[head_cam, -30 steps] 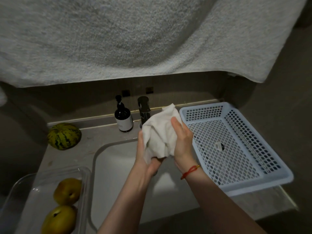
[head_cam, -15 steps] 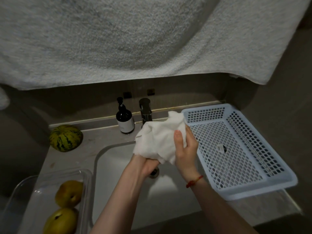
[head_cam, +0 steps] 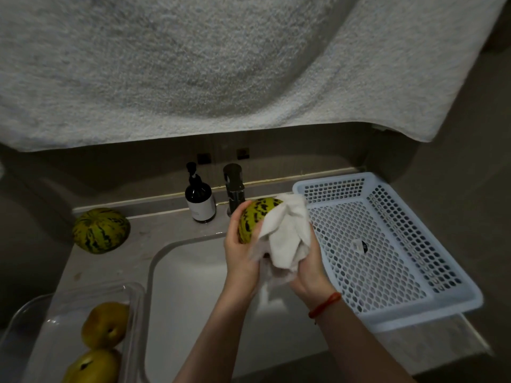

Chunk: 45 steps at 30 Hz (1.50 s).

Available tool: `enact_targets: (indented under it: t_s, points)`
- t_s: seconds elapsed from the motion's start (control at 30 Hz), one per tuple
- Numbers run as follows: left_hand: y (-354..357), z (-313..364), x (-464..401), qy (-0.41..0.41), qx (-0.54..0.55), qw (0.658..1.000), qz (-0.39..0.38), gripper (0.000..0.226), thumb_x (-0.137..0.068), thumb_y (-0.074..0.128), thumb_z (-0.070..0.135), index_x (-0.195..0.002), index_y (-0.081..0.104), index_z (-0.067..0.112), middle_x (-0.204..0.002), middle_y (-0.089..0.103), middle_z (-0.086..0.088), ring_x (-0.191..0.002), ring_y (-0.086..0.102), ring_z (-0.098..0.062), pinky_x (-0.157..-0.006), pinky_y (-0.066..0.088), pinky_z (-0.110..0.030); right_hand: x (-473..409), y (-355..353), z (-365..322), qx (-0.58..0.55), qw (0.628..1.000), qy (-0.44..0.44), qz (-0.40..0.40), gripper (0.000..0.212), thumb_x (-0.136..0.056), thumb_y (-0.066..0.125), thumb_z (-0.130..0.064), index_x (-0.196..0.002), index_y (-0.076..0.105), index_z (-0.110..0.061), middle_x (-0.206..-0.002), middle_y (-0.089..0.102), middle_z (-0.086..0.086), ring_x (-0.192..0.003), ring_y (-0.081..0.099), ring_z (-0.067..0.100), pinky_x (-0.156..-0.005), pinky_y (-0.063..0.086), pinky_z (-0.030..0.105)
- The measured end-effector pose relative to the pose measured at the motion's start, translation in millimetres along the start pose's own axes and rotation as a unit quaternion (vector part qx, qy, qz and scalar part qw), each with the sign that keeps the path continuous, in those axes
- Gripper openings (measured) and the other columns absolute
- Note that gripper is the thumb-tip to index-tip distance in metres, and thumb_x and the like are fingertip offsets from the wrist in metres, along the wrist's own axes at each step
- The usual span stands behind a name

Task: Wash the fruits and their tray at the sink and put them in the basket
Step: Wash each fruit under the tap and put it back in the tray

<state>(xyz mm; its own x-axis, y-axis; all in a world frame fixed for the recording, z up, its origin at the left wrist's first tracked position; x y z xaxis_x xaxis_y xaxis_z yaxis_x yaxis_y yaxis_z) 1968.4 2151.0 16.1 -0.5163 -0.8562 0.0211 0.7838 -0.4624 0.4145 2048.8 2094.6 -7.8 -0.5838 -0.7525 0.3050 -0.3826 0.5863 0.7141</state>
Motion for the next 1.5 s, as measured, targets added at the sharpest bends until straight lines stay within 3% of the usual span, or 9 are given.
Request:
enact_targets:
  t_s: [0.1, 0.17, 0.43, 0.57, 0.7, 0.83, 0.93, 1.17, 1.5]
  points:
    - [-0.9, 5.3, -2.7, 0.138, -0.180, 0.973, -0.037, 0.060, -0.066, 0.080, -0.002, -0.108, 0.060, 0.036, -0.118, 0.059, 0.002, -0.110, 0.058, -0.010, -0.095, 0.050, -0.033, 0.1, -1.2, -1.7, -0.044, 0.998, 0.052, -0.016, 0.060, -0.057, 0.076, -0.059, -0.066, 0.075, 0.000, -0.070, 0.072, 0.012, -0.063, 0.070, 0.014, -0.053, 0.055, 0.020]
    - [1.9, 6.4, -2.0, 0.181, -0.211, 0.960, -0.037, 0.055, -0.064, 0.081, 0.010, -0.105, 0.061, 0.041, -0.116, 0.060, 0.007, -0.109, 0.057, -0.005, -0.093, 0.049, -0.027, 1.5, -9.2, 2.9, -0.083, 0.995, 0.061, 0.015, 0.060, -0.079, 0.066, -0.048, -0.048, 0.069, 0.003, -0.055, 0.068, 0.012, -0.049, 0.067, 0.011, -0.041, 0.050, 0.018]
    - [4.1, -2.6, -18.7, -0.166, 0.031, 0.986, 0.010, 0.031, -0.085, 0.061, 0.033, -0.116, 0.062, 0.031, -0.120, 0.063, -0.011, -0.106, 0.063, -0.024, -0.088, 0.054, -0.038, 8.0, -16.1, 11.3, 0.118, 0.989, -0.079, -0.031, 0.034, -0.101, 0.029, -0.016, -0.127, 0.051, -0.017, -0.100, 0.070, -0.012, -0.095, 0.068, 0.010, -0.063, 0.054, 0.017]
    - [-3.0, 6.5, -18.0, -0.330, 0.055, 0.939, -0.083, 0.048, -0.066, 0.064, 0.050, -0.091, 0.078, 0.012, -0.097, 0.072, -0.017, -0.081, 0.071, -0.024, -0.065, 0.057, -0.030, 13.1, -3.1, -19.0, 0.477, 0.833, -0.246, -0.136, 0.083, -0.071, 0.076, -0.034, -0.128, 0.024, -0.064, -0.130, 0.024, -0.051, -0.125, 0.026, -0.023, -0.092, 0.030, -0.004]
    - [-0.2, 11.4, -28.3, -0.292, 0.047, 0.950, -0.100, 0.040, -0.093, 0.042, 0.036, -0.099, 0.072, 0.010, -0.081, 0.074, -0.004, -0.063, 0.070, -0.015, -0.046, 0.050, -0.016, 14.5, 8.0, -33.5, 0.575, 0.733, -0.323, -0.167, 0.083, -0.060, 0.079, -0.045, -0.124, 0.030, -0.066, -0.140, 0.022, -0.032, -0.130, 0.021, -0.017, -0.099, 0.019, -0.003]
    - [2.8, 8.6, -21.6, -0.275, 0.041, 0.956, -0.097, 0.048, -0.092, 0.042, 0.041, -0.078, 0.076, 0.009, -0.072, 0.072, -0.013, -0.063, 0.070, -0.018, -0.055, 0.055, -0.023, 15.9, 14.6, -26.4, 0.342, 0.888, -0.258, -0.164, 0.054, -0.069, 0.073, -0.039, -0.119, 0.053, -0.046, -0.130, 0.052, -0.012, -0.119, 0.053, 0.007, -0.089, 0.049, 0.019]
    - [0.0, 1.0, -15.0, -0.218, 0.039, 0.974, -0.044, 0.052, -0.079, 0.059, 0.040, -0.121, 0.061, 0.009, -0.114, 0.065, -0.021, -0.105, 0.063, -0.032, -0.095, 0.050, -0.044, 3.9, 1.1, -11.1, 0.216, 0.962, -0.164, -0.046, 0.043, -0.079, 0.063, -0.050, -0.115, 0.058, -0.028, -0.111, 0.065, 0.004, -0.098, 0.064, 0.017, -0.072, 0.053, 0.023]
    - [-11.0, -8.5, -17.1, -0.098, 0.005, 0.995, 0.021, 0.024, -0.084, 0.060, 0.022, -0.106, 0.061, 0.029, -0.103, 0.067, -0.006, -0.088, 0.068, -0.018, -0.065, 0.055, -0.028, -20.5, -10.5, -22.0, 0.262, 0.958, -0.114, 0.041, 0.021, -0.097, 0.044, -0.009, -0.089, 0.063, -0.013, -0.070, 0.069, -0.004, -0.065, 0.065, 0.008, -0.057, 0.052, 0.020]
    - [7.3, -27.0, -33.6, -0.137, 0.024, 0.989, 0.047, 0.023, -0.089, 0.056, 0.023, -0.112, 0.059, 0.024, -0.114, 0.063, -0.011, -0.105, 0.062, -0.026, -0.092, 0.051, -0.046, -88.8, -24.8, -79.0, 0.115, 0.984, 0.126, 0.048, 0.052, -0.093, 0.043, -0.047, -0.121, 0.061, -0.007, -0.120, 0.061, 0.020, -0.113, 0.056, 0.035, -0.097, 0.043, 0.047]
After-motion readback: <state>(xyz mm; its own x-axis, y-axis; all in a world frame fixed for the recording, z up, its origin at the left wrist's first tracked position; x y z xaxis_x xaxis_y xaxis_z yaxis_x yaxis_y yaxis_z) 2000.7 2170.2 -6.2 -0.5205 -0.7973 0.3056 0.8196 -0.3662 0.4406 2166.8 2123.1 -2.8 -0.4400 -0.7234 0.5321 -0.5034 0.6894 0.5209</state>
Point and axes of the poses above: each hand's wrist, its own x-axis away from the middle knuckle, its own y-axis out of the palm, z = x × y, the point moved 3 cm from there along -x, towards the middle knuckle
